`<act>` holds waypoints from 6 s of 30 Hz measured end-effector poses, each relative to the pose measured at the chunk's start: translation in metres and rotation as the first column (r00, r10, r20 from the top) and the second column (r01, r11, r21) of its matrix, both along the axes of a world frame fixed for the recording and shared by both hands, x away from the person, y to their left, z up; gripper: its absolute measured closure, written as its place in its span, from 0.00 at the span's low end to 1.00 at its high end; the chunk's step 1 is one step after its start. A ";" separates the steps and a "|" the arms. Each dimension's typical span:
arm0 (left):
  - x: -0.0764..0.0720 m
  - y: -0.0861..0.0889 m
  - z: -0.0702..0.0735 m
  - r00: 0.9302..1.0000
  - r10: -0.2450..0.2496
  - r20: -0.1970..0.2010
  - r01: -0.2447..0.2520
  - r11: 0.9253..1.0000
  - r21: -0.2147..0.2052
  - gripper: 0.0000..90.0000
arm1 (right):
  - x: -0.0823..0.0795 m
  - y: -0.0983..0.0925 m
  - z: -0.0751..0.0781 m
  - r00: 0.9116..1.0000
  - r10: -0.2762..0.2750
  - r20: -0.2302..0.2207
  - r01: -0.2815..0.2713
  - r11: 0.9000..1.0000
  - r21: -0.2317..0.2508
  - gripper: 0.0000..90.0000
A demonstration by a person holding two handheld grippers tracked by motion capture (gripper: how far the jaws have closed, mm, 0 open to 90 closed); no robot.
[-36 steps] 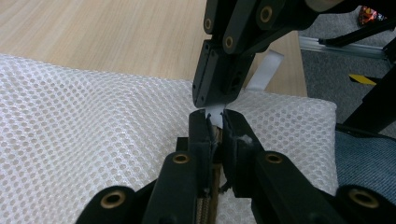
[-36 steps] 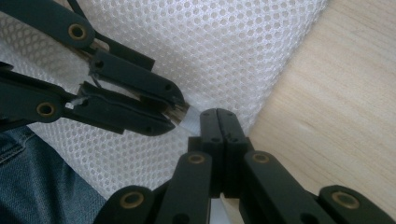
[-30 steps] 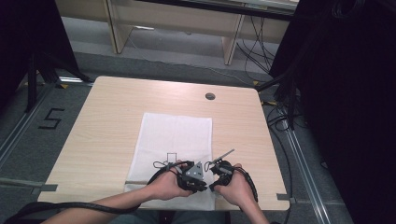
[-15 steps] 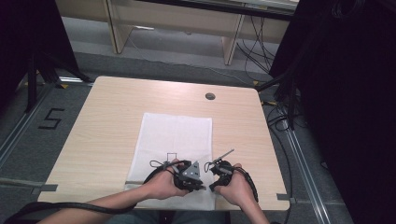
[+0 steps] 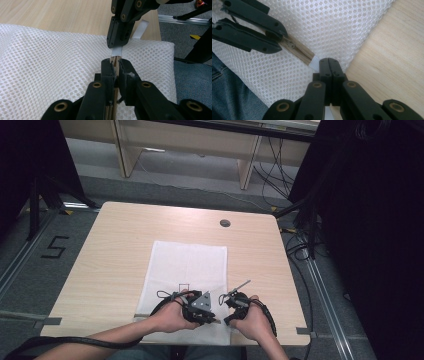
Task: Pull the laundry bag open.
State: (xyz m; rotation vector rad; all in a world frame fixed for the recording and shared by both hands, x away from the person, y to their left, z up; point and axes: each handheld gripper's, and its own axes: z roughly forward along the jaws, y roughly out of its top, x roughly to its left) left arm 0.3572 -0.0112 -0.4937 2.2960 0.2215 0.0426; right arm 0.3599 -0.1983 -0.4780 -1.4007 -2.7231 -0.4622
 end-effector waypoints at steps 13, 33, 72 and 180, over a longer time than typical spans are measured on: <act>-0.001 0.010 0.001 1.000 -0.015 0.024 0.015 1.000 0.004 0.92 | 0.000 0.001 0.000 1.000 0.007 0.003 -0.007 1.000 -0.010 1.00; -0.002 0.018 -0.001 1.000 0.015 0.010 -0.014 0.999 -0.029 0.92 | -0.001 0.001 0.001 1.000 -0.004 -0.012 0.004 1.000 -0.008 1.00; -0.004 0.039 0.005 1.000 0.014 0.006 -0.014 1.000 -0.007 0.92 | 0.000 -0.001 0.000 1.000 0.014 0.000 -0.014 1.000 0.002 1.00; -0.002 0.087 0.012 0.997 0.065 -0.041 -0.066 0.998 -0.022 0.92 | 0.000 0.001 0.000 1.000 0.015 -0.002 -0.015 1.000 -0.012 1.00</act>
